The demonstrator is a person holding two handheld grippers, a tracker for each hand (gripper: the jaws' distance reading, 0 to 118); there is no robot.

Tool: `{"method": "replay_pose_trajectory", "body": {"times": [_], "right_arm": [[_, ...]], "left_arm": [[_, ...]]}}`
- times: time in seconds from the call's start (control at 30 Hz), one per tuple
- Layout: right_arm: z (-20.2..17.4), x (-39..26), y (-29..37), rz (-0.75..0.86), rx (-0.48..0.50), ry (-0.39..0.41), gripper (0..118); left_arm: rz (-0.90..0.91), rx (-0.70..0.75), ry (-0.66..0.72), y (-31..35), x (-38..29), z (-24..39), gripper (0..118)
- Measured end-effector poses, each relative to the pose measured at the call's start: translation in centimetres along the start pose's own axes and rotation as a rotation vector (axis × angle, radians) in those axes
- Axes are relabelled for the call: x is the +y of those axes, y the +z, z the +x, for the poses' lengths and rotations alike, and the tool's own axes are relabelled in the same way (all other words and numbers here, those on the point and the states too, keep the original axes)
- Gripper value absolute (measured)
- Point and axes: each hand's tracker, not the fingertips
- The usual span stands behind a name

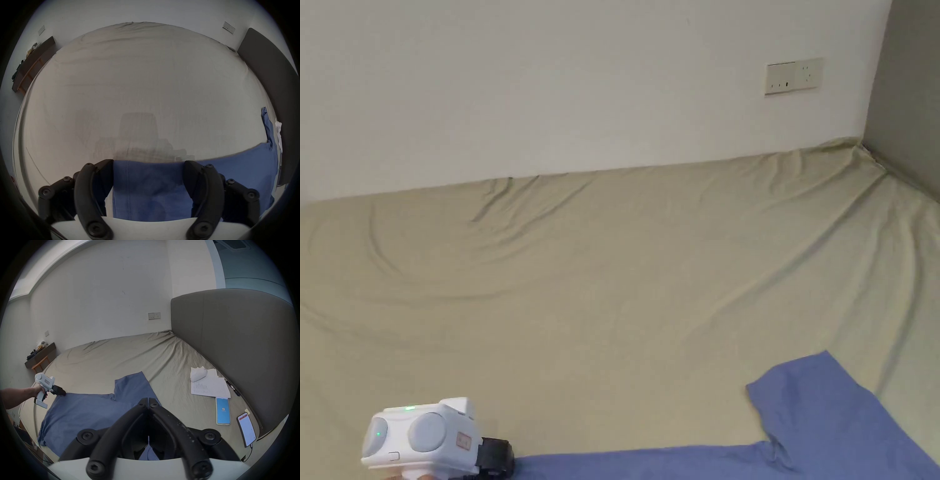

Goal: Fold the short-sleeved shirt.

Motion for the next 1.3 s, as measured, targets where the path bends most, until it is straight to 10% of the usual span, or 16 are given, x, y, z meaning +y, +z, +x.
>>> {"method": "replay_pose_trajectory", "body": {"times": [0.17,0.47,0.67,0.7,0.77,0.8,1.1,1.3], "right_arm": [[0.8,-0.9,-2.0,-0.033,0.018,-0.019,0],[5.3,-0.8,-13.3,-0.198,0.038,-0.117,0],[7.4,0.7,-23.9,-0.4,0.083,-0.031,1],[7.6,0.7,-25.2,-0.425,0.117,-0.071,8],[6.6,0.5,-25.9,-0.493,0.193,-0.122,94],[6.0,0.3,-26.6,-0.522,0.215,-0.118,118],[2.7,-2.7,-26.6,-0.566,0.18,0.12,6],[0.0,-1.1,-22.1,-0.288,0.119,0.216,3]], "left_arm": [[0.001,-0.039,-0.084,6.0,-2.6,3.9,5],[0.187,-0.116,-0.013,9.4,-0.9,0.7,3],[0.264,-0.154,-0.031,13.2,-0.5,2.2,3],[0.266,-0.162,-0.042,13.4,-0.4,2.3,3],[0.269,-0.162,-0.066,13.0,0.0,2.1,3],[0.256,-0.161,-0.071,12.9,0.0,2.3,3],[0.219,-0.153,-0.061,11.8,-1.5,2.8,3],[0.273,-0.121,-0.008,12.5,-2.9,1.0,3]]}}
